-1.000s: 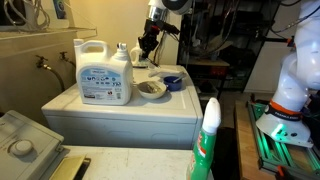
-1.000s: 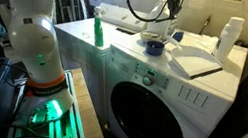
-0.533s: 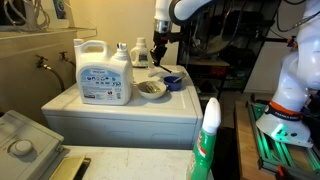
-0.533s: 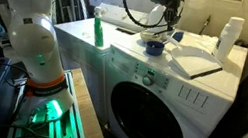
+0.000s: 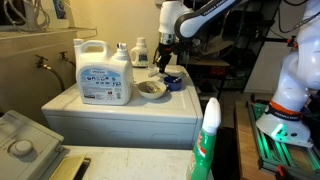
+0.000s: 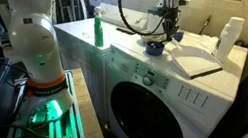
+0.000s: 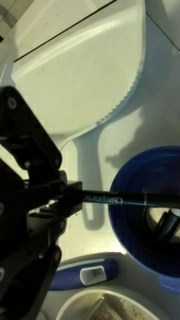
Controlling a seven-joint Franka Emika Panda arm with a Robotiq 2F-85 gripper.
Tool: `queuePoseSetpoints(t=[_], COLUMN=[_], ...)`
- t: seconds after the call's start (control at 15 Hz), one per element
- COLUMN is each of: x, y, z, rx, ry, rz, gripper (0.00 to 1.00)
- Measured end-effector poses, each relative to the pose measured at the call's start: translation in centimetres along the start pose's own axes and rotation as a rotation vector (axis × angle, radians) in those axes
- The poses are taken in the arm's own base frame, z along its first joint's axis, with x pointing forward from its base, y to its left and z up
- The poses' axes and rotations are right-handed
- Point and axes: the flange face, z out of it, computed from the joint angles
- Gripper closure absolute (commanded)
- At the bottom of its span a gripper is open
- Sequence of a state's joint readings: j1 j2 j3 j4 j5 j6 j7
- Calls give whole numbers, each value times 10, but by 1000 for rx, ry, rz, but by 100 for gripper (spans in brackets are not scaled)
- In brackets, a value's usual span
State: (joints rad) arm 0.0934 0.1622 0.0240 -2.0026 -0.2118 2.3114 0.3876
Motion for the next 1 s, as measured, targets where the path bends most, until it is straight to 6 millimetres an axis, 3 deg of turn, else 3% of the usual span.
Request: queuePoseSetpoints(t=[1.0], x=[-25], y=[-24], z=[-18], rx=[75], ry=[1], rz=[-214], gripper=[97])
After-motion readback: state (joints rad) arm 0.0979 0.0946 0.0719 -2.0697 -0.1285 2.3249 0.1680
